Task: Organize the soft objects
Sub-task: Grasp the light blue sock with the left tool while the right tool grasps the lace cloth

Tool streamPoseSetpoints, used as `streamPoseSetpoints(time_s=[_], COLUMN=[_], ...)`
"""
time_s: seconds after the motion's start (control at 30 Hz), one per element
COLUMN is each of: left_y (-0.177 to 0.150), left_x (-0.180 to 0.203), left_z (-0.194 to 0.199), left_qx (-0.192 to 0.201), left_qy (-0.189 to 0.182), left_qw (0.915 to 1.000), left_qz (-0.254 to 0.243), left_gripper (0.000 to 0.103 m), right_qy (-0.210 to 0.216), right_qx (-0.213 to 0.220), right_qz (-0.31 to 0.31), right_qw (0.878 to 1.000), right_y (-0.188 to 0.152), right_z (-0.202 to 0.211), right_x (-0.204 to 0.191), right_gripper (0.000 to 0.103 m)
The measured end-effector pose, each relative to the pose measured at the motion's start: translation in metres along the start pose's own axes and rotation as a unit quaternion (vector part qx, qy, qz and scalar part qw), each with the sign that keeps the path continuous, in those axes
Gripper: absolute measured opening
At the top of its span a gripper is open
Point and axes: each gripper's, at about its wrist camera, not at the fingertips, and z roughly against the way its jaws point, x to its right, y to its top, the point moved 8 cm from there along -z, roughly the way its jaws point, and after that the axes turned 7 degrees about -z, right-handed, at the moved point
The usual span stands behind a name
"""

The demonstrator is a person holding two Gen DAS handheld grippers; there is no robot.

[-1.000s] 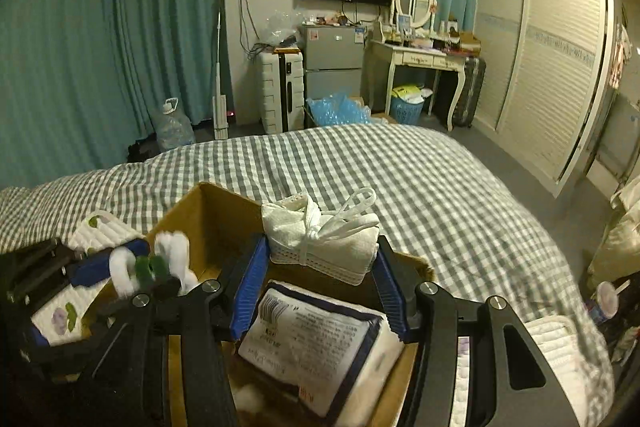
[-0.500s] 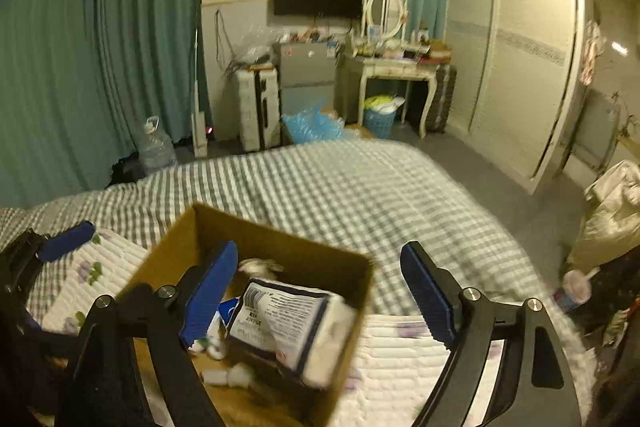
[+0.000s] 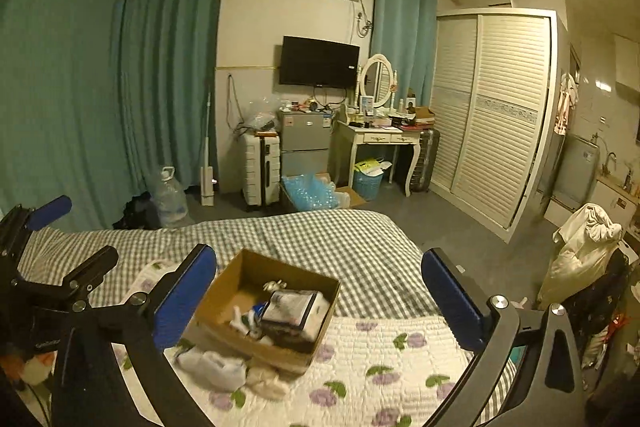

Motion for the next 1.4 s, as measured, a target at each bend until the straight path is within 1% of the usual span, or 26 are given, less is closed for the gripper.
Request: streamPoseSetpoints(time_s=[0.1,0.17,0.27,0.4,0.57,0.63,0.7,0.77,0.83,0.87,0.93,1.03,1.1,1.13,1.17,1.23,1.27,1.3,1.33,1.4], left_y=[-0.022,-0.043,-0.079,-0.135,-0.189,-0.206,-0.225,-0.238,-0.248,-0.251,-0.253,-0.253,-0.255,-0.256,-0.258,-0.263,-0.264,-0.264,-0.265,-0.266], left_x=[0.005,0.01,0.02,0.041,0.068,0.079,0.094,0.104,0.111,0.116,0.119,0.123,0.126,0.126,0.126,0.127,0.125,0.124,0.122,0.119], left_z=[0.003,0.001,-0.015,-0.045,-0.08,-0.094,-0.111,-0.12,-0.129,-0.132,-0.138,-0.148,-0.154,-0.158,-0.161,-0.164,-0.163,-0.162,-0.158,-0.152], left_qx=[-0.012,-0.017,-0.033,-0.076,-0.121,-0.138,-0.16,-0.169,-0.173,-0.172,-0.169,-0.168,-0.167,-0.168,-0.171,-0.179,-0.18,-0.18,-0.18,-0.182], left_qy=[-0.006,-0.016,-0.025,-0.045,-0.063,-0.07,-0.086,-0.094,-0.098,-0.101,-0.107,-0.101,-0.097,-0.096,-0.097,-0.107,-0.111,-0.117,-0.126,-0.132], left_qw=[0.9999,0.9997,0.9991,0.9959,0.9902,0.9875,0.9833,0.9811,0.9799,0.9797,0.9794,0.98,0.9802,0.98,0.9795,0.9772,0.9768,0.9764,0.9754,0.9743], left_qz=[0.0,0.003,0.01,0.022,0.032,0.028,0.01,-0.004,-0.017,-0.022,-0.028,-0.037,-0.043,-0.046,-0.046,-0.039,-0.032,-0.025,-0.015,-0.006], left_gripper=[0.094,0.094,0.094,0.094,0.094,0.094,0.094,0.094,0.094,0.094,0.094,0.094,0.094,0.094,0.094,0.094,0.092,0.088,0.085,0.08], right_qy=[0.009,0.017,0.02,0.032,0.048,0.055,0.064,0.064,0.071,0.072,0.087,0.1,0.11,0.112,0.116,0.124,0.127,0.134,0.139,0.15], right_qx=[-0.003,-0.007,-0.018,-0.056,-0.107,-0.129,-0.155,-0.179,-0.195,-0.199,-0.214,-0.23,-0.243,-0.248,-0.254,-0.263,-0.268,-0.273,-0.277,-0.278], right_qz=[0.004,0.008,0.015,0.012,0.017,0.013,0.009,0.013,0.019,0.018,0.018,0.025,0.036,0.038,0.038,0.036,0.035,0.034,0.031,0.025], right_qw=[1.0,1.0,1.0,0.998,0.993,0.99,0.986,0.982,0.978,0.977,0.973,0.968,0.963,0.962,0.959,0.956,0.954,0.952,0.95,0.949], right_y=[-0.023,-0.044,-0.081,-0.138,-0.197,-0.22,-0.238,-0.255,-0.266,-0.27,-0.28,-0.29,-0.3,-0.304,-0.308,-0.315,-0.318,-0.322,-0.324,-0.329], right_z=[0.016,0.019,0.008,-0.032,-0.093,-0.118,-0.139,-0.159,-0.176,-0.182,-0.195,-0.209,-0.22,-0.224,-0.229,-0.236,-0.238,-0.24,-0.241,-0.236], right_x=[-0.007,-0.013,-0.018,-0.023,-0.025,-0.021,-0.015,-0.008,-0.004,-0.003,-0.005,-0.011,-0.017,-0.02,-0.022,-0.024,-0.026,-0.028,-0.029,-0.031], right_gripper=[0.103,0.103,0.103,0.103,0.103,0.103,0.103,0.103,0.103,0.101,0.098,0.092,0.083,0.082,0.077,0.067,0.054,0.039,0.032,0.017])
